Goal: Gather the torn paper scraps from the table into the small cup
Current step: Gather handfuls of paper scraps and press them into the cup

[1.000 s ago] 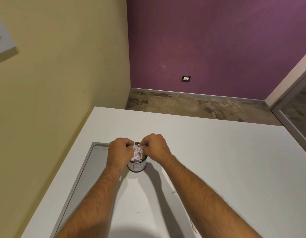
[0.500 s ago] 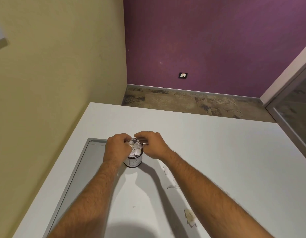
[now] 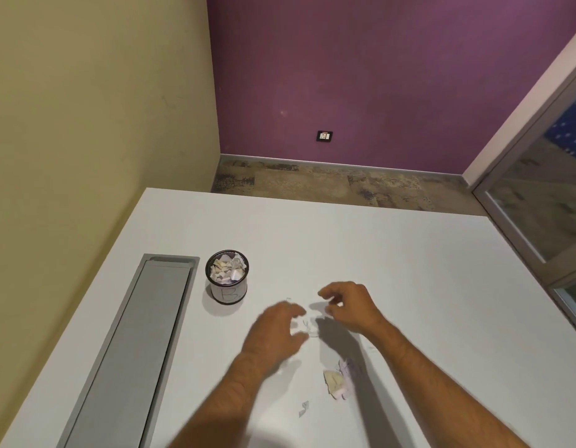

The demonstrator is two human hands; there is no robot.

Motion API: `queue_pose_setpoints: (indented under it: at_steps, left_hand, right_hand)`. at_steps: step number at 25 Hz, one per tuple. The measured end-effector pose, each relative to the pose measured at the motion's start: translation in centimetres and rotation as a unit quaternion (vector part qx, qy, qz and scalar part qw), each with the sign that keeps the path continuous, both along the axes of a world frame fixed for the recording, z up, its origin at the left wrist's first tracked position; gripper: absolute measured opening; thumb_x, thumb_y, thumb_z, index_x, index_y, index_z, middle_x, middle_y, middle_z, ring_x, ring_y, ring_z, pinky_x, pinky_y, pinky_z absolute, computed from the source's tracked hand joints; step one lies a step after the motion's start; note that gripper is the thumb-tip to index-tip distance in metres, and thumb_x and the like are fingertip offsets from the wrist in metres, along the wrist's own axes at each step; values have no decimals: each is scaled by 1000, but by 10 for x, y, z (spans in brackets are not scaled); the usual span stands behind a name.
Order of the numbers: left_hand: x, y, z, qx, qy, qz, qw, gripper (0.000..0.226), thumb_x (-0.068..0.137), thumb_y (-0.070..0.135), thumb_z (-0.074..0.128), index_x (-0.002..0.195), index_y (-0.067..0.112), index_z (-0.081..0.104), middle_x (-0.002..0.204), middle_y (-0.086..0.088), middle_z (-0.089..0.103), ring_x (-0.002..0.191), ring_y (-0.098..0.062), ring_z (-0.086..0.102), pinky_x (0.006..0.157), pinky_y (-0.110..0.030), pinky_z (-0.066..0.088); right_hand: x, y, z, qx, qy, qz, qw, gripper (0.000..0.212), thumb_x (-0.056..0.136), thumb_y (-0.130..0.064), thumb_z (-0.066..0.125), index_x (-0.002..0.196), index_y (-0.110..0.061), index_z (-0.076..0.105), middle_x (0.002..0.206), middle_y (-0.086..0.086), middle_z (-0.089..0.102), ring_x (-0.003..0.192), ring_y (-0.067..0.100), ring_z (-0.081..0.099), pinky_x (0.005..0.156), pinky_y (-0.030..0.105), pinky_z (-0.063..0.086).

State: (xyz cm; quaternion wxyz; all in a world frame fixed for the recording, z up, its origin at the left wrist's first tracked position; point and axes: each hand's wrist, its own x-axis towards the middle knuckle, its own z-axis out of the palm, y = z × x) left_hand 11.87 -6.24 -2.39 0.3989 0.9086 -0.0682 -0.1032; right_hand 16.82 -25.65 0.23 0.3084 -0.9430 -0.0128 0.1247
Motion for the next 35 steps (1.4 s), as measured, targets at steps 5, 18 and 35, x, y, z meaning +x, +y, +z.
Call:
queue_pose_setpoints:
  at_steps: [5, 18, 35]
  left_hand:
    - [-55, -52, -42, 65, 110, -90, 988, 74, 64, 54, 72, 130, 32, 45, 128, 10, 48, 119, -12, 46, 97, -33, 45]
    - [-70, -70, -59, 134, 24, -28, 990, 24, 95, 25, 45, 111, 24, 63, 110, -1, 58, 103, -22, 58, 87, -33, 50]
    - [-55, -11, -54, -24, 59, 143, 988, 7, 69, 39, 54, 68, 44, 59, 50, 9, 51, 61, -14, 57, 58, -21, 45]
  right_hand:
    - [-50, -46, -24, -120, 116, 136, 977, 54, 66, -24, 76, 118, -28, 61, 115, -4, 61, 105, 14, 58, 91, 26, 49]
    - [-86, -42, -57, -125, 46, 146, 980, 32, 79, -8, 61, 101, -29, 73, 95, -13, 54, 80, 6, 53, 65, 9, 37]
    - [0, 59, 16, 118, -38, 17, 992, 21, 67, -17, 83, 80, -33, 77, 79, -19, 72, 76, -2, 64, 67, 3, 45]
